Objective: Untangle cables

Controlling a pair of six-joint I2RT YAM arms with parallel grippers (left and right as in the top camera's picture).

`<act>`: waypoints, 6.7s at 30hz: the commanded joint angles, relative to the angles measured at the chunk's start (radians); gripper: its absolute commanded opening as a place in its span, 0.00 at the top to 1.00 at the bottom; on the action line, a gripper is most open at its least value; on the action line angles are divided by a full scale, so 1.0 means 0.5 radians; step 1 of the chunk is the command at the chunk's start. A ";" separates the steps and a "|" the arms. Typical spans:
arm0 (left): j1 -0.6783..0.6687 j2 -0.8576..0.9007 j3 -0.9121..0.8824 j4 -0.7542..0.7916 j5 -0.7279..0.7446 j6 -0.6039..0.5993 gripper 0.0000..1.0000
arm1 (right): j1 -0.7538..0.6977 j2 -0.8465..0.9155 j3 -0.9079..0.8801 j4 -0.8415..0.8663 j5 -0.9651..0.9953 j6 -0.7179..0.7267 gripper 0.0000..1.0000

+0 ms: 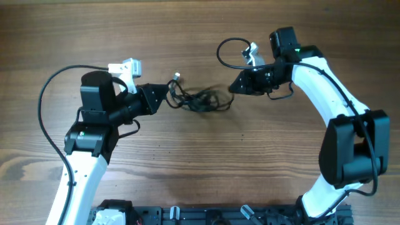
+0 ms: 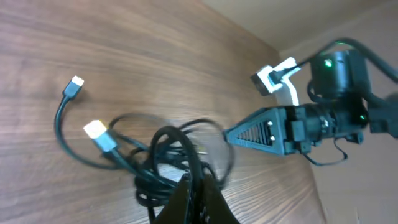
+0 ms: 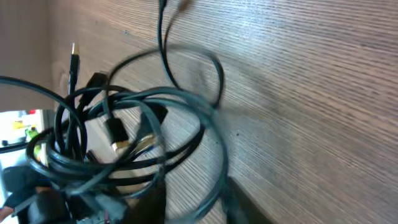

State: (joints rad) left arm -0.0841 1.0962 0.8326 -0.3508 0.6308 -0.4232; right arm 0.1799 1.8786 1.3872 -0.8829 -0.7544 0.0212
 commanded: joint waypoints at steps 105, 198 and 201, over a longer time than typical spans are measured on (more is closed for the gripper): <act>-0.375 0.368 0.047 0.061 -0.373 -0.320 0.61 | 0.070 -0.531 0.175 0.178 0.454 0.610 0.96; -0.057 0.104 0.063 0.610 0.212 -0.201 0.96 | 0.012 -0.347 0.256 0.165 -0.249 0.109 0.46; -0.058 0.104 0.063 0.721 0.212 -0.065 0.96 | 0.013 -0.397 0.256 0.163 -0.372 0.124 0.46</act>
State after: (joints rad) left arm -0.1154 1.1690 0.8612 -0.0463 0.6842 -0.5304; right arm 0.1848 1.7313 1.4895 -0.8059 -0.8646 0.0502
